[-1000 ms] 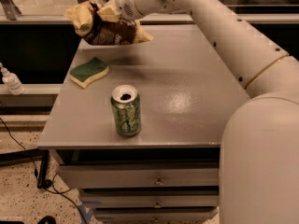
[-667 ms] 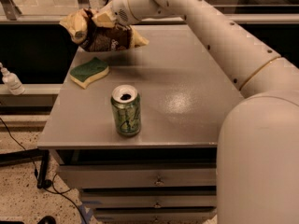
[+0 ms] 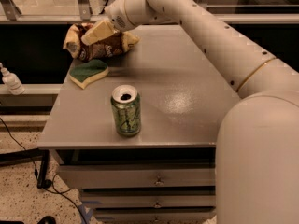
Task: Move brown chip bag near sponge
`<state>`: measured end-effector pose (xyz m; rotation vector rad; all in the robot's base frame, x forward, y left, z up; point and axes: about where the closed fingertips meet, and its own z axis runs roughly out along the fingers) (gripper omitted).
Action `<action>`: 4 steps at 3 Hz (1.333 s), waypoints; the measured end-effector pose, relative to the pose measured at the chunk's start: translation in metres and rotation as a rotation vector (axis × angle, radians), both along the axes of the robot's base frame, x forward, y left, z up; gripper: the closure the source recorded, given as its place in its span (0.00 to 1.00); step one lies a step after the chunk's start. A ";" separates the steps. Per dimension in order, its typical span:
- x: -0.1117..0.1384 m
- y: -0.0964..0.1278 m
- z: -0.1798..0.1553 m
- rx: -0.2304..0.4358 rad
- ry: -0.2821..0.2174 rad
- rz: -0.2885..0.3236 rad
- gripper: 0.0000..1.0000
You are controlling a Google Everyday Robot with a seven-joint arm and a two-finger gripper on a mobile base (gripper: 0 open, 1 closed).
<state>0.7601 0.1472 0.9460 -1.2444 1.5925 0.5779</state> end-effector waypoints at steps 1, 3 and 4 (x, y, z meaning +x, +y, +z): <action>-0.006 -0.007 -0.001 -0.028 -0.001 0.012 0.00; -0.032 -0.112 0.006 -0.087 -0.018 0.062 0.00; -0.053 -0.195 0.004 -0.083 -0.038 0.105 0.00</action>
Offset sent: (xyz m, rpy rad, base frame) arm -0.0336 -0.1197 0.0118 -0.1116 -0.0097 0.0411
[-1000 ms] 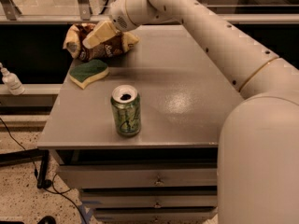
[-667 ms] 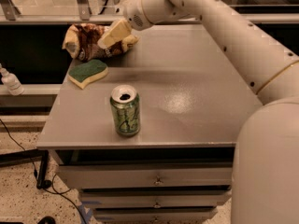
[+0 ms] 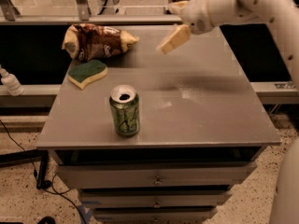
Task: Move brown chip bag near sponge
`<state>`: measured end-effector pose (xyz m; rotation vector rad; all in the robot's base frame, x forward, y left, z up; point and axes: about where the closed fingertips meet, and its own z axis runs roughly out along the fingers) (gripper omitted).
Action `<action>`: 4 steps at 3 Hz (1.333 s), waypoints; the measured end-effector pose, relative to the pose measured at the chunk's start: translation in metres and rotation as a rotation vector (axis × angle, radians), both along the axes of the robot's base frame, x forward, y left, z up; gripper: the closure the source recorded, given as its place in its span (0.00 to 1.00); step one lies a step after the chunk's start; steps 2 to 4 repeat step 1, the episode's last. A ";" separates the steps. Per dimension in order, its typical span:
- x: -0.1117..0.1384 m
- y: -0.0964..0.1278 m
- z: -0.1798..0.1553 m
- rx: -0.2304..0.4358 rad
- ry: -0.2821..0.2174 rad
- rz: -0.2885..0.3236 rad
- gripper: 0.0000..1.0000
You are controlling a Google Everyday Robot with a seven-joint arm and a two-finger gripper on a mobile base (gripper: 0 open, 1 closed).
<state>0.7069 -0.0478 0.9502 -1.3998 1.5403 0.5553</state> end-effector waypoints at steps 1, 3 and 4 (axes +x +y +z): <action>-0.008 -0.007 -0.001 -0.011 0.004 0.024 0.00; -0.008 -0.007 -0.001 -0.011 0.004 0.024 0.00; -0.008 -0.007 -0.001 -0.011 0.004 0.024 0.00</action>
Offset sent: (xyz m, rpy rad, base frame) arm 0.0000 0.0000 0.0000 0.0000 0.0000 0.0000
